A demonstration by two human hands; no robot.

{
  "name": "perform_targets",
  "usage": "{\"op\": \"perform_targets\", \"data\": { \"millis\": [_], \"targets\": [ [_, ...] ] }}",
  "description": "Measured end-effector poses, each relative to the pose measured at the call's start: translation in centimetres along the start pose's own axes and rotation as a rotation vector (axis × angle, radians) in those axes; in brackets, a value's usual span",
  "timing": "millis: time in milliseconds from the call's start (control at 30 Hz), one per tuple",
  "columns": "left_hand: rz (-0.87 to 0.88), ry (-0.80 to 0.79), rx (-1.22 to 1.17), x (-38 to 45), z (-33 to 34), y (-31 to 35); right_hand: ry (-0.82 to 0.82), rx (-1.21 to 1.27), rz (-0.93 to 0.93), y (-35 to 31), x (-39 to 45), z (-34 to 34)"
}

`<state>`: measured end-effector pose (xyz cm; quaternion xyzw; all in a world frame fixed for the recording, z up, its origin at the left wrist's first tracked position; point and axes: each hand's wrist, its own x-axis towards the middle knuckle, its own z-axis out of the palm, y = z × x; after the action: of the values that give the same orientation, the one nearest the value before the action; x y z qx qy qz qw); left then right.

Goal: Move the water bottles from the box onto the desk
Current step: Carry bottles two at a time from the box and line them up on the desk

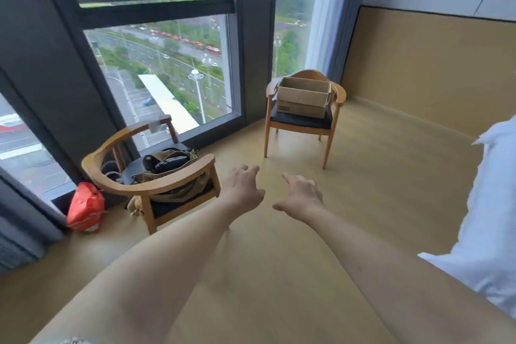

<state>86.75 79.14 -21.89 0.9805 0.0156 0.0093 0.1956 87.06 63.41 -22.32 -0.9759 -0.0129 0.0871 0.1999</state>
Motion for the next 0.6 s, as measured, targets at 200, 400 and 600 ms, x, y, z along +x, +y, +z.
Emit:
{"op": "perform_targets", "data": {
  "millis": [200, 400, 600],
  "targets": [
    [0.061, -0.088, 0.008, 8.4, 2.8, -0.9, -0.016, 0.021, 0.105, 1.3, 7.5, 0.8],
    [0.080, -0.106, 0.014, 19.6, 5.8, -1.0, 0.003, 0.049, 0.138, 2.7, 18.1, 1.0],
    [0.061, -0.106, -0.021, 34.1, 7.3, 0.4, 0.016, 0.073, 0.137, 4.0, 32.1, -1.7]
  ]
}}
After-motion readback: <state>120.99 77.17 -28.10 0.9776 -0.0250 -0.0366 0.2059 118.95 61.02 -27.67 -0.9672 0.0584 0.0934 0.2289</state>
